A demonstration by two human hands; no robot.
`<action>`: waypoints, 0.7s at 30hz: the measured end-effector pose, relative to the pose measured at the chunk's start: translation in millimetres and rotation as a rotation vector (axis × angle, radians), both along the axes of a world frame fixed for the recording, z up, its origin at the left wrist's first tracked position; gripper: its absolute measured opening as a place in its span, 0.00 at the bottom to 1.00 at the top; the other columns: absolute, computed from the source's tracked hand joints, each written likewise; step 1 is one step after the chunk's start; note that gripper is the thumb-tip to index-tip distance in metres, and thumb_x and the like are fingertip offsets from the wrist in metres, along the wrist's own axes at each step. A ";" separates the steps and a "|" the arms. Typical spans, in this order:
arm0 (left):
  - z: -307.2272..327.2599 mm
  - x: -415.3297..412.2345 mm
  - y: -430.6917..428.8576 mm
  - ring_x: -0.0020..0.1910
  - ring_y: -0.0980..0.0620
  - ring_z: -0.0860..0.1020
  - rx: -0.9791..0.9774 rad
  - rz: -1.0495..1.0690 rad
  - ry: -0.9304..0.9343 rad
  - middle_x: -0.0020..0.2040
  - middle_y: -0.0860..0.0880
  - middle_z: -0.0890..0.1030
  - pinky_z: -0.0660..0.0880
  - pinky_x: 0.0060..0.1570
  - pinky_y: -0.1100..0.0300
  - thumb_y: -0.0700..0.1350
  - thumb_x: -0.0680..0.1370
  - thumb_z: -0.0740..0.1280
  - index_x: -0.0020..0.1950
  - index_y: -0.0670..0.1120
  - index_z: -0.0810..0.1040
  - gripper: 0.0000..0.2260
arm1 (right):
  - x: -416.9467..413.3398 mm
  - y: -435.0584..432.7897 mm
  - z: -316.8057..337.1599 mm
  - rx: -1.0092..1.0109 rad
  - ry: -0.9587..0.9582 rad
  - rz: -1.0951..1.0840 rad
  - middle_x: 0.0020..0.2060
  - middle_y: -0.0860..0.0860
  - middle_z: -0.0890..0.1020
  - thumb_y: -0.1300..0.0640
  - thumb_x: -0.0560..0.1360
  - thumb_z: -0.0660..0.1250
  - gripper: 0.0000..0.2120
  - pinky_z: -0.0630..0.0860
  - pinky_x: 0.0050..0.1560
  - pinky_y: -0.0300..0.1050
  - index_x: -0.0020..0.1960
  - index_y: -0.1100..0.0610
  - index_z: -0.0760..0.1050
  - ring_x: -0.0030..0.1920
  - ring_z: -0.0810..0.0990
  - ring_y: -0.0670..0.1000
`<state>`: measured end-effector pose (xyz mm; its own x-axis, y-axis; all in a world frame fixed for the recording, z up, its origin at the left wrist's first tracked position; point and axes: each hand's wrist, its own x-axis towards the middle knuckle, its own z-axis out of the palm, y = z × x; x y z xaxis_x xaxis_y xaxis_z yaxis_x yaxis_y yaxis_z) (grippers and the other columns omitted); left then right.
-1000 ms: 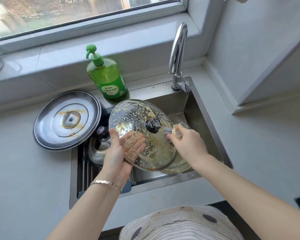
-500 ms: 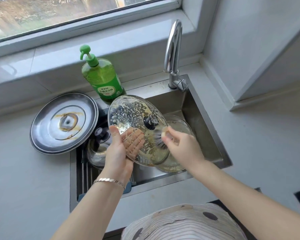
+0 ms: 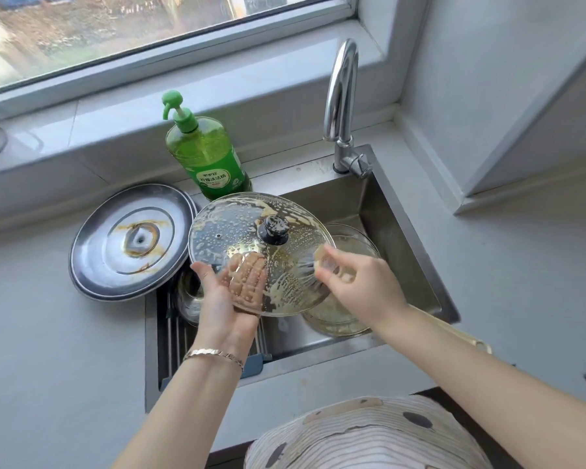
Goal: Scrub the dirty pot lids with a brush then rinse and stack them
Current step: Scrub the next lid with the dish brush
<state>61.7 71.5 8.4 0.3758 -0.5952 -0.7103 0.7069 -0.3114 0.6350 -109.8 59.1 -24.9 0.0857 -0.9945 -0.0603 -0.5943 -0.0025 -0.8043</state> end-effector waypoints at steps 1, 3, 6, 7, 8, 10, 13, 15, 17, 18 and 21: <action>0.2 0.9 0.8 0.52 0.45 0.80 -0.001 0.006 -0.009 0.51 0.41 0.81 0.70 0.65 0.47 0.64 0.77 0.53 0.54 0.41 0.75 0.28 | -3.6 -0.1 -0.6 0.021 0.016 -0.013 0.28 0.47 0.75 0.47 0.73 0.68 0.22 0.71 0.37 0.43 0.66 0.49 0.73 0.28 0.70 0.44; 1.4 4.1 1.9 0.55 0.43 0.79 0.010 -0.013 -0.017 0.54 0.40 0.81 0.70 0.65 0.44 0.65 0.76 0.54 0.57 0.41 0.75 0.29 | 2.6 13.9 4.5 -0.086 -0.019 0.157 0.36 0.46 0.81 0.45 0.73 0.67 0.23 0.72 0.36 0.42 0.66 0.50 0.73 0.30 0.71 0.44; 2.3 12.2 4.4 0.57 0.42 0.79 0.024 -0.052 -0.035 0.56 0.39 0.81 0.70 0.65 0.43 0.66 0.75 0.56 0.62 0.39 0.75 0.32 | -1.8 22.7 5.9 -0.095 -0.056 0.296 0.40 0.44 0.82 0.45 0.71 0.68 0.24 0.72 0.33 0.36 0.65 0.52 0.75 0.31 0.74 0.44; 3.6 14.1 6.0 0.56 0.42 0.80 0.033 -0.071 -0.049 0.55 0.39 0.81 0.70 0.65 0.44 0.66 0.75 0.56 0.61 0.39 0.75 0.32 | -10.4 8.6 2.2 -0.027 -0.061 0.146 0.39 0.46 0.81 0.46 0.72 0.69 0.23 0.71 0.34 0.36 0.65 0.50 0.75 0.31 0.73 0.44; 5.3 14.9 7.0 0.55 0.43 0.80 0.030 -0.087 -0.056 0.54 0.39 0.82 0.70 0.64 0.44 0.65 0.75 0.56 0.59 0.38 0.76 0.32 | -20.0 -3.9 -0.1 0.056 -0.049 0.003 0.39 0.48 0.82 0.47 0.72 0.69 0.22 0.71 0.37 0.37 0.65 0.49 0.74 0.32 0.73 0.43; 7.9 15.4 9.4 0.54 0.43 0.80 0.012 -0.118 -0.064 0.54 0.38 0.81 0.71 0.63 0.45 0.64 0.76 0.55 0.56 0.38 0.77 0.30 | -27.6 -9.0 -0.3 0.042 -0.003 -0.052 0.42 0.51 0.83 0.47 0.73 0.69 0.21 0.74 0.42 0.40 0.65 0.48 0.74 0.37 0.75 0.44; 7.9 16.9 11.6 0.54 0.42 0.80 0.000 -0.183 -0.070 0.53 0.39 0.82 0.71 0.63 0.44 0.64 0.75 0.56 0.55 0.39 0.77 0.29 | -14.5 12.5 10.7 -0.163 -0.027 0.263 0.41 0.45 0.83 0.48 0.72 0.69 0.22 0.76 0.36 0.41 0.64 0.51 0.75 0.34 0.73 0.42; 8.2 16.9 13.1 0.51 0.42 0.82 -0.001 -0.215 -0.086 0.49 0.40 0.84 0.72 0.62 0.43 0.64 0.75 0.57 0.54 0.39 0.77 0.28 | -23.0 1.2 9.4 -0.096 0.004 0.163 0.38 0.41 0.80 0.48 0.72 0.69 0.22 0.73 0.35 0.40 0.65 0.49 0.74 0.31 0.71 0.42; 9.1 15.8 14.2 0.49 0.43 0.83 0.010 -0.241 -0.089 0.48 0.40 0.84 0.73 0.61 0.44 0.64 0.74 0.58 0.54 0.39 0.78 0.28 | -36.3 -16.1 8.7 0.020 0.069 -0.006 0.33 0.45 0.78 0.48 0.74 0.68 0.21 0.67 0.33 0.38 0.66 0.46 0.73 0.28 0.69 0.43; 9.4 15.2 14.8 0.50 0.42 0.82 0.019 -0.252 -0.088 0.49 0.39 0.84 0.73 0.61 0.43 0.64 0.74 0.58 0.54 0.39 0.78 0.29 | -40.0 -18.0 8.6 -0.010 0.110 0.014 0.33 0.47 0.78 0.48 0.74 0.67 0.21 0.64 0.31 0.35 0.66 0.46 0.72 0.28 0.69 0.43; 9.8 16.8 17.6 0.53 0.41 0.81 0.034 -0.303 -0.110 0.50 0.38 0.83 0.76 0.57 0.43 0.63 0.74 0.58 0.53 0.39 0.78 0.28 | -35.4 -9.0 19.7 -0.081 0.052 0.273 0.30 0.37 0.74 0.52 0.73 0.70 0.22 0.61 0.32 0.31 0.66 0.49 0.73 0.31 0.72 0.39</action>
<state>78.5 89.1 18.3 0.2611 -0.6683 -0.6966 0.5065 -0.5195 0.6882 -145.2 50.1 -5.1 0.3501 -0.9367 0.0070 -0.6031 -0.2311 -0.7634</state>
